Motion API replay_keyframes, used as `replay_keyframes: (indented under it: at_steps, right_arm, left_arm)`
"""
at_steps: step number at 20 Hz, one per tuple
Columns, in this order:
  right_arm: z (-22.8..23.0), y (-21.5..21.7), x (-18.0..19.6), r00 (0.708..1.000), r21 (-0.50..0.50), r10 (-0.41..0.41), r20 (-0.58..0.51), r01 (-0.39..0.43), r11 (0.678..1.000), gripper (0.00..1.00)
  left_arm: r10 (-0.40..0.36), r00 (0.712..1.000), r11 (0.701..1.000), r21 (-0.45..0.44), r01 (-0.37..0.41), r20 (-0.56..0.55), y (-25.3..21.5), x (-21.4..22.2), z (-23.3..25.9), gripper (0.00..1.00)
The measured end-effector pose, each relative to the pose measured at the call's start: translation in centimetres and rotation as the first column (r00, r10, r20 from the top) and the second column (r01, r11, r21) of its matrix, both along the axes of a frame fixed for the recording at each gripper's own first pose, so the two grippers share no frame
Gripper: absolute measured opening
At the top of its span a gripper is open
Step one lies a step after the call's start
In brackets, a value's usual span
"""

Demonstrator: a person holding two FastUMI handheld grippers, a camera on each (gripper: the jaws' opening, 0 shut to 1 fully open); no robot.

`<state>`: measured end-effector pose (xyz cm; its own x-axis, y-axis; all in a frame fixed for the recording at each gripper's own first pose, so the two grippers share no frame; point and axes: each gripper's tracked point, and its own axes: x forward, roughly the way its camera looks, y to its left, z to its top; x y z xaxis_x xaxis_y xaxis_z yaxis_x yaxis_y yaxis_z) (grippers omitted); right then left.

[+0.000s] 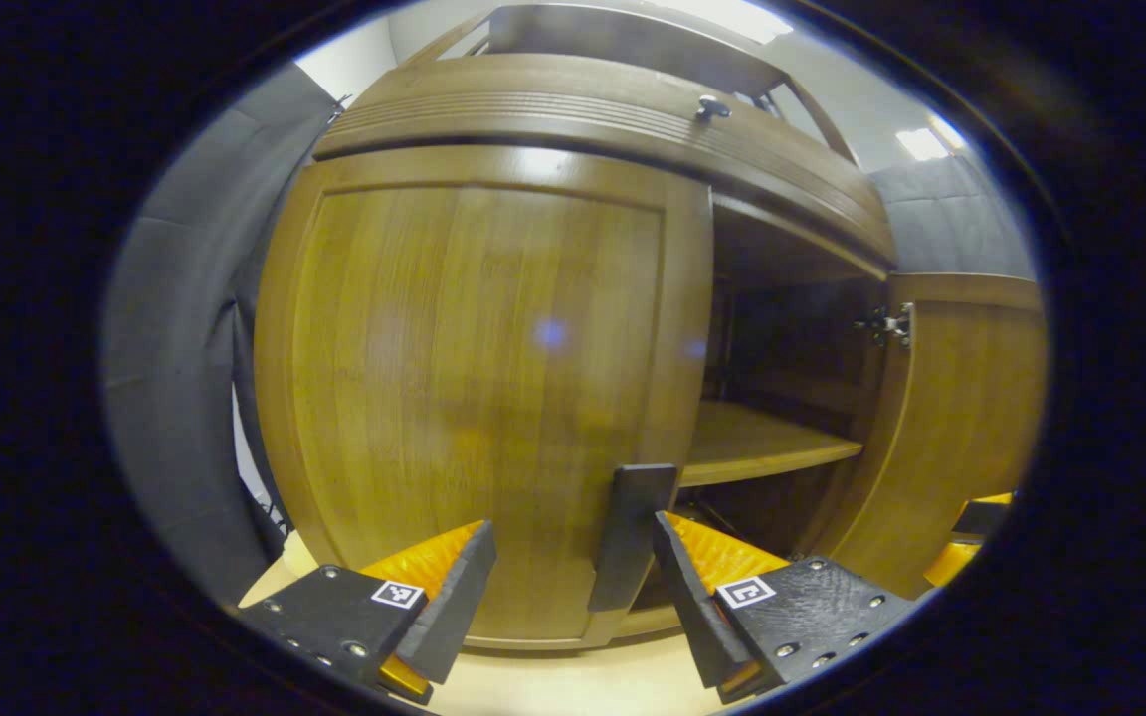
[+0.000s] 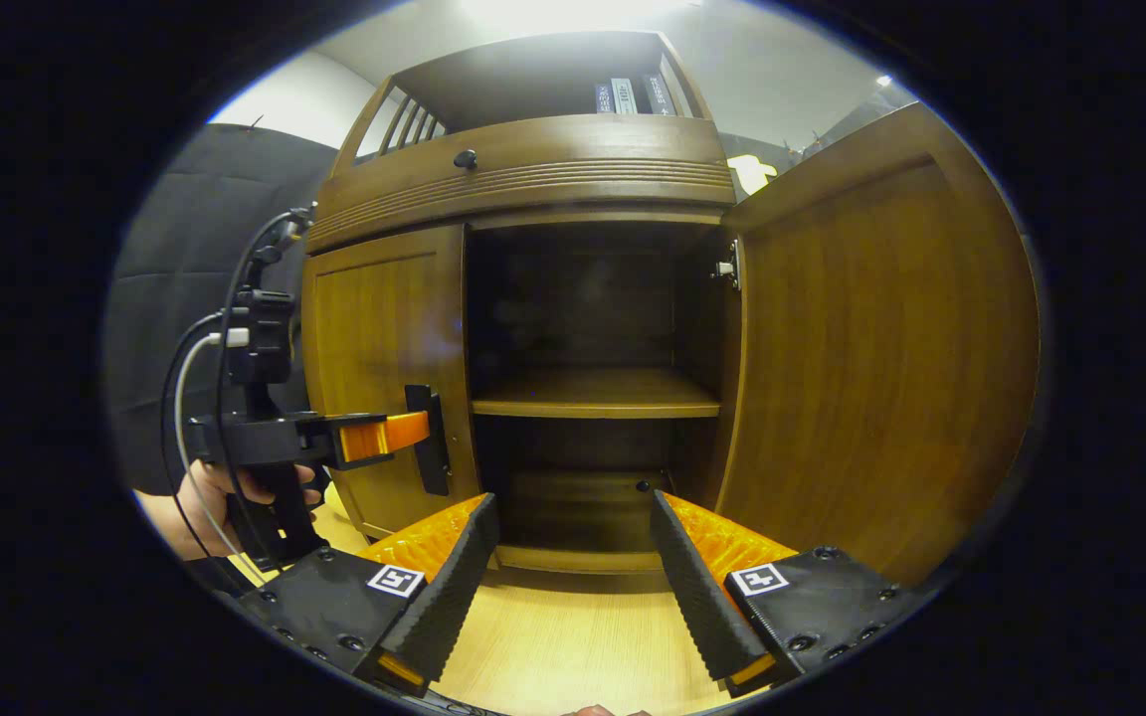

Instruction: Open the right door of the double-door shoe cabinet with the right hand, and open the left door with the left hand.

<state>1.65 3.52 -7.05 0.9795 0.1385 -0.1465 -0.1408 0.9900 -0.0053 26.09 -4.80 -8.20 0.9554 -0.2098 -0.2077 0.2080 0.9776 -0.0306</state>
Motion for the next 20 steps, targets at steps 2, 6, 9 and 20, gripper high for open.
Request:
replay_keyframes:
  at_steps: [2, 6, 9, 20]
  right_arm:
    - [-0.2, -0.2, 0.5, 1.0, -0.002, 0.004, -0.001, -0.004, 1.0, 0.96]
    - [-0.6, -0.4, 1.1, 1.0, 0.019, 0.009, -0.016, -0.009, 1.0, 0.93]
    - [-0.8, -0.8, 1.7, 1.0, 0.019, 0.008, -0.02, -0.007, 1.0, 0.93]
    - [-0.9, -1.5, 2.2, 1.0, 0.018, 0.019, -0.019, -0.019, 1.0, 0.96]
  left_arm:
    - [0.008, 1.0, 1.0, -0.004, -0.008, 0.023, -0.2, -0.3, 0.0, 0.89]
    - [-0.013, 0.999, 0.998, 0.058, 0.011, 0.039, -1.4, 0.1, 0.0, 0.89]
    - [-0.006, 0.999, 0.998, 0.062, 0.004, 0.039, -2.3, 1.0, -0.2, 0.89]
    - [0.085, 0.996, 0.996, 0.038, -0.086, 0.03, -3.0, 2.4, -1.4, 0.44]
